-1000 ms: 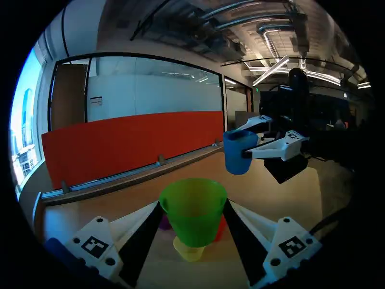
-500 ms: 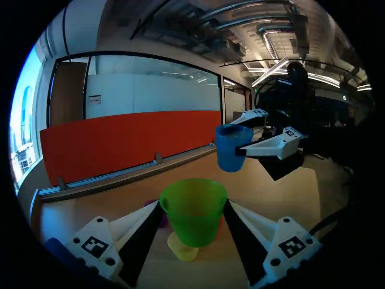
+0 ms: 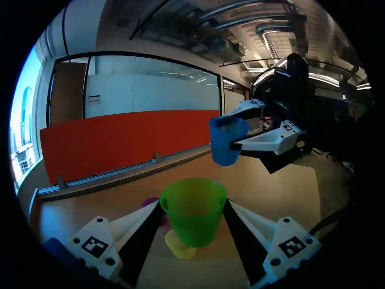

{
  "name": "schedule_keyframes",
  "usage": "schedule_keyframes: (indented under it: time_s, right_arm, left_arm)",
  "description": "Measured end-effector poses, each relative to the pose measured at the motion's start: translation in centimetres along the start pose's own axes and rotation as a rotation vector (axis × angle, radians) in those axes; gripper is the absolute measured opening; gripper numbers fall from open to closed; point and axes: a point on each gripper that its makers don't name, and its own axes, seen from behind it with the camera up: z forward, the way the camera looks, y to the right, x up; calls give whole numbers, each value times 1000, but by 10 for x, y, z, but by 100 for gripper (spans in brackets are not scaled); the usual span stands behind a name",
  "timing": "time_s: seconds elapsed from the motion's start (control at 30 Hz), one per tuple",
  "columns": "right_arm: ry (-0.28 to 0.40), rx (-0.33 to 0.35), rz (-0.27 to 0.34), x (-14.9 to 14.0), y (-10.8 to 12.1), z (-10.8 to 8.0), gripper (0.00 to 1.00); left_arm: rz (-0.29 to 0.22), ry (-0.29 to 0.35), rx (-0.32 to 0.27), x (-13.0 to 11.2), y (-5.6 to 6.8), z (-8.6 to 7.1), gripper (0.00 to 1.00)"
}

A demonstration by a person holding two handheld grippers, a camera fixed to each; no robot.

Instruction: Pour water

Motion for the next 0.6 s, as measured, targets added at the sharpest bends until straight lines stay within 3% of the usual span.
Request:
schedule_keyframes:
  time_s: [0.6]
  right_arm:
    - [0, 5, -98, 14, 1, 10, 91]
  left_arm:
    - [3, 3, -15, -8, 15, 0, 87]
